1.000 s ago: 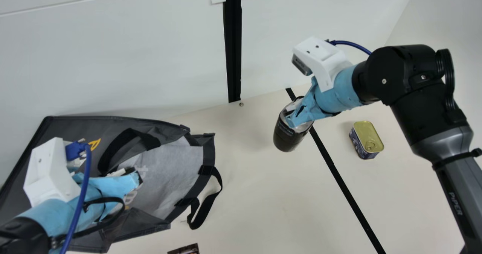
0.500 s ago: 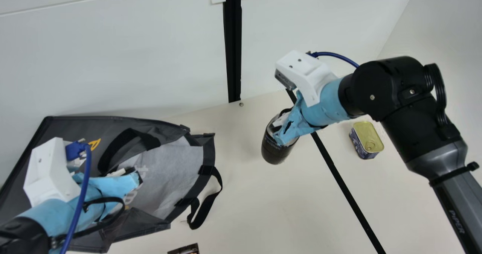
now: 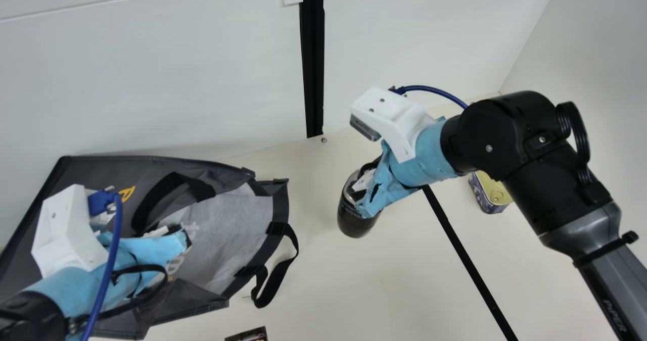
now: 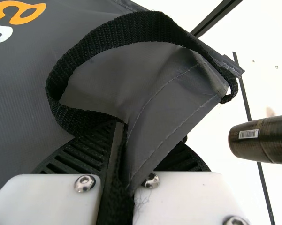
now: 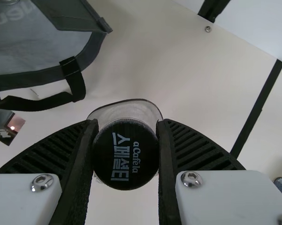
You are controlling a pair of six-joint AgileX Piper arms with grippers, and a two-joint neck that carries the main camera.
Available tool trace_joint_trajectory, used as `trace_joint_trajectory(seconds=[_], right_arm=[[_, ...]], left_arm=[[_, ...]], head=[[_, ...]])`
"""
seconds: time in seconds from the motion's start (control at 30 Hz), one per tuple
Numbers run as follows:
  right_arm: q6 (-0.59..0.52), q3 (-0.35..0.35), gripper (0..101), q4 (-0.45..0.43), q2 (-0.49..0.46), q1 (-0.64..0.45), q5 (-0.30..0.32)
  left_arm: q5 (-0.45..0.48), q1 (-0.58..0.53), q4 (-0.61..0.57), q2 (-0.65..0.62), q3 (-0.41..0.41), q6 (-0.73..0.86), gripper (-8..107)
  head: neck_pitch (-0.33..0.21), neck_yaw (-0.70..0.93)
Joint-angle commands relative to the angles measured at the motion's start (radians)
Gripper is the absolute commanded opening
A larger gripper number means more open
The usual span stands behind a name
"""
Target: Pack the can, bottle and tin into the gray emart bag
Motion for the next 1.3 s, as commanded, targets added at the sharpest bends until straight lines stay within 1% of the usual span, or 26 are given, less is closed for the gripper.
trace_joint_trajectory(seconds=[0.0,0.3,0.5,0.93,1.27], right_arm=[[0.000,0.002,0,0.005,-0.002,0.006,0.001],[-0.008,0.025,0,0.018,-0.019,0.042,0.001],[-0.030,0.026,0,0.059,-0.031,0.043,0.000],[-0.098,0.090,0,0.198,-0.062,0.038,-0.062],[-0.134,0.130,0,0.269,-0.068,0.057,-0.129]], left_arm=[[0.000,0.000,0.000,0.000,0.000,0.000,10],[0.000,0.000,0.000,0.000,0.000,0.000,10],[0.000,0.000,0.000,0.000,0.000,0.000,10],[0.000,0.000,0.000,0.000,0.000,0.000,10],[0.000,0.000,0.000,0.000,0.000,0.000,10]], head=[[-0.023,-0.001],[-0.023,-0.001],[-0.023,-0.001],[-0.023,-0.001],[-0.023,-0.001]])
